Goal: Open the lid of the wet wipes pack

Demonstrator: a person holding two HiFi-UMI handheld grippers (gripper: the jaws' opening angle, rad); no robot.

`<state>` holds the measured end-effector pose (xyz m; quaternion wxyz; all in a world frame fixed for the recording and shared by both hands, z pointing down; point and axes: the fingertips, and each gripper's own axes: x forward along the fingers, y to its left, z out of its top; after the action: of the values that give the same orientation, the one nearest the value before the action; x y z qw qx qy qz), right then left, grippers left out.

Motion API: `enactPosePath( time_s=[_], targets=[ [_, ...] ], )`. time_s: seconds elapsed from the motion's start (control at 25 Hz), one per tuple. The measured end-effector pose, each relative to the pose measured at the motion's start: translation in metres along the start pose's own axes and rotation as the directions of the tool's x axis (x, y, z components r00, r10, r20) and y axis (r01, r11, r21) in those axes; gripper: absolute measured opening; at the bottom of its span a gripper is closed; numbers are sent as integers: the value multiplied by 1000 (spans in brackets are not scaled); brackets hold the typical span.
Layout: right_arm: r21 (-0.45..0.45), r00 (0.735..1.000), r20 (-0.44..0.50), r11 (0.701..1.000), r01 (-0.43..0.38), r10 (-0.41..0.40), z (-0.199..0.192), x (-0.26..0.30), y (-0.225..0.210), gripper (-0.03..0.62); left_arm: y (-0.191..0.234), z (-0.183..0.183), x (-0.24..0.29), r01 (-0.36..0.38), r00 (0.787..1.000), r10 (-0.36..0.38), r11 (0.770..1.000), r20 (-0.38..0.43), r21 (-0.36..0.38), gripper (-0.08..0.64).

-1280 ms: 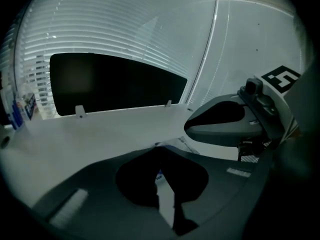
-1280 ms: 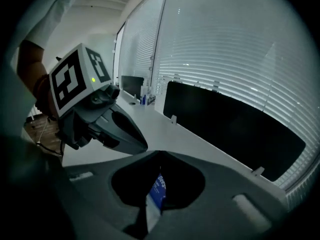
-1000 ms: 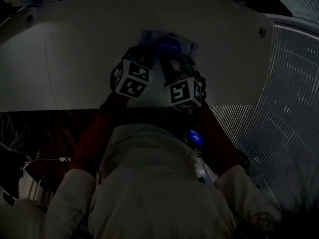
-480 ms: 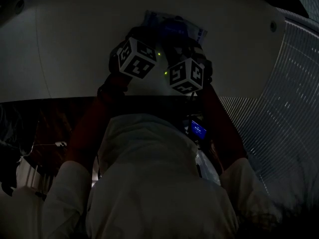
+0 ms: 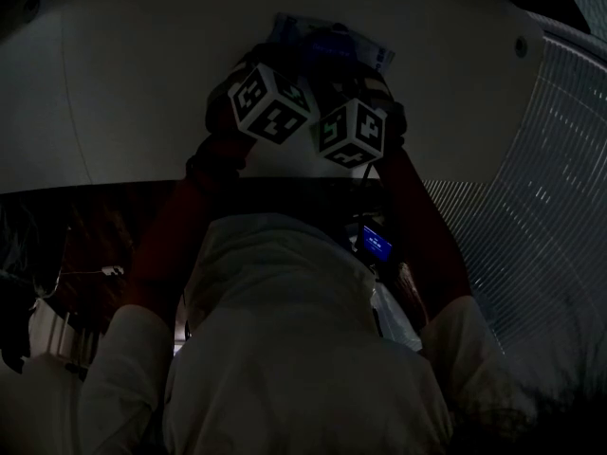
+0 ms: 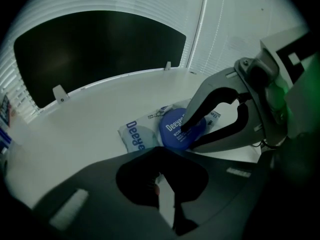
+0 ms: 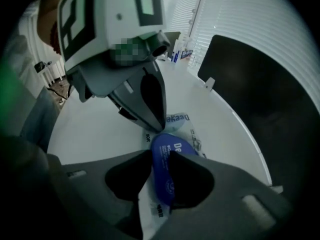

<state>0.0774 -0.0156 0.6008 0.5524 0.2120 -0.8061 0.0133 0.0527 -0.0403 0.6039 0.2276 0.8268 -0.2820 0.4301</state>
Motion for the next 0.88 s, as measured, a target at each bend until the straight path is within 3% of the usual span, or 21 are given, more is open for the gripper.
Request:
enactPosePath(
  time_s=[0.36, 0.88],
  targets=[
    [117, 993, 9, 986, -119, 118, 7, -6, -4, 110, -2, 0, 0, 9, 1000, -9, 999, -14, 33, 3],
    [144, 995, 56, 986, -89, 81, 18, -20, -12, 106, -4, -2, 2, 37, 999, -35, 997, -22, 64, 3]
  ],
)
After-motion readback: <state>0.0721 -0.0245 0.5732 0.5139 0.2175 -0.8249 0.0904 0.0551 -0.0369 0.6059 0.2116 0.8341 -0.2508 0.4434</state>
